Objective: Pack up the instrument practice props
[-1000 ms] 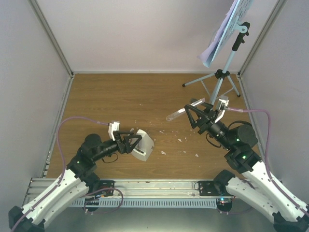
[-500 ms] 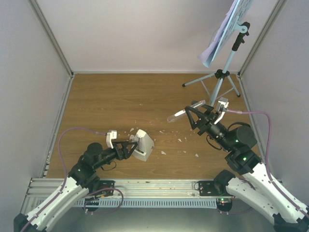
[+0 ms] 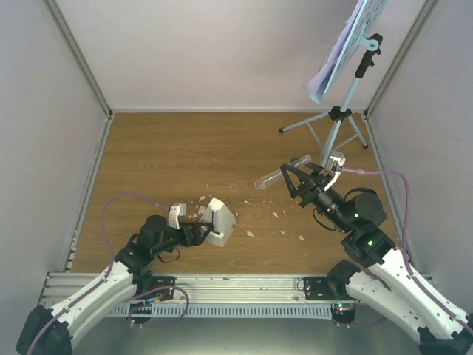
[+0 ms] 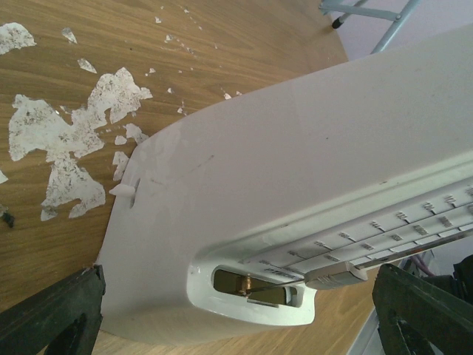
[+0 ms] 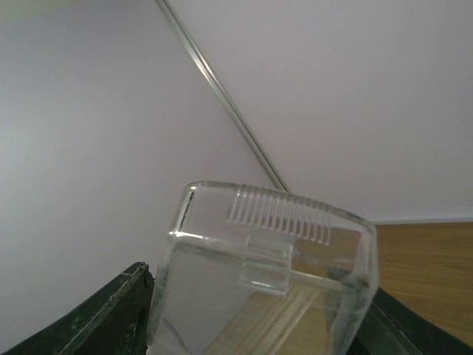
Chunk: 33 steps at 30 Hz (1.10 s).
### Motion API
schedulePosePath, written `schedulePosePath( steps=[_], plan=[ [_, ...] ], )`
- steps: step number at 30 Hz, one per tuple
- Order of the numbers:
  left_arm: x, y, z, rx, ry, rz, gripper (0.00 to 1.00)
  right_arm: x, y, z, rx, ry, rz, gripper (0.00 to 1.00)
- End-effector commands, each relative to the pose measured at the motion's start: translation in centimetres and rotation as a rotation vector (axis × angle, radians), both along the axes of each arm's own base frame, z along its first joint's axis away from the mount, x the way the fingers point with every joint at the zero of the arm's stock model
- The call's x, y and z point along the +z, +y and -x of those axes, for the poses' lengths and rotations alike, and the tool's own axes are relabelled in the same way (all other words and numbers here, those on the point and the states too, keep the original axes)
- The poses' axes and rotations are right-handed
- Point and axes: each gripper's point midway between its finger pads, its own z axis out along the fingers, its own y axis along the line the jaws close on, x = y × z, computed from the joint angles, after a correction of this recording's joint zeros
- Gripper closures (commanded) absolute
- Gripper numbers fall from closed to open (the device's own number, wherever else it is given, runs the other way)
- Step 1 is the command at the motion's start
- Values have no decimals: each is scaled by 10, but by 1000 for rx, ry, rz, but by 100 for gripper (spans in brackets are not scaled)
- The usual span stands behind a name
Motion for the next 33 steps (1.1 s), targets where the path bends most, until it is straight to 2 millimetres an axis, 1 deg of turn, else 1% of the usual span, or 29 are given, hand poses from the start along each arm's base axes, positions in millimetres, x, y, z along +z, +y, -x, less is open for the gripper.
schedulePosePath(
  steps=[1,13,17,24,33],
  plan=[
    [5,-4,-3,-30,-75,26,1,5,-2,-1,-12,-8,-34,43],
    [21,-19,8,-151,-169,85,2,-4,8,-8,9,12,-12,43],
    [18,-21,11,-182,-177,71,2,-6,10,-9,14,16,-7,43],
    [20,-31,19,-266,-183,88,4,-10,11,-11,12,24,-3,43],
    [23,-49,28,-347,-188,96,5,-16,11,-14,2,31,3,43]
  ],
)
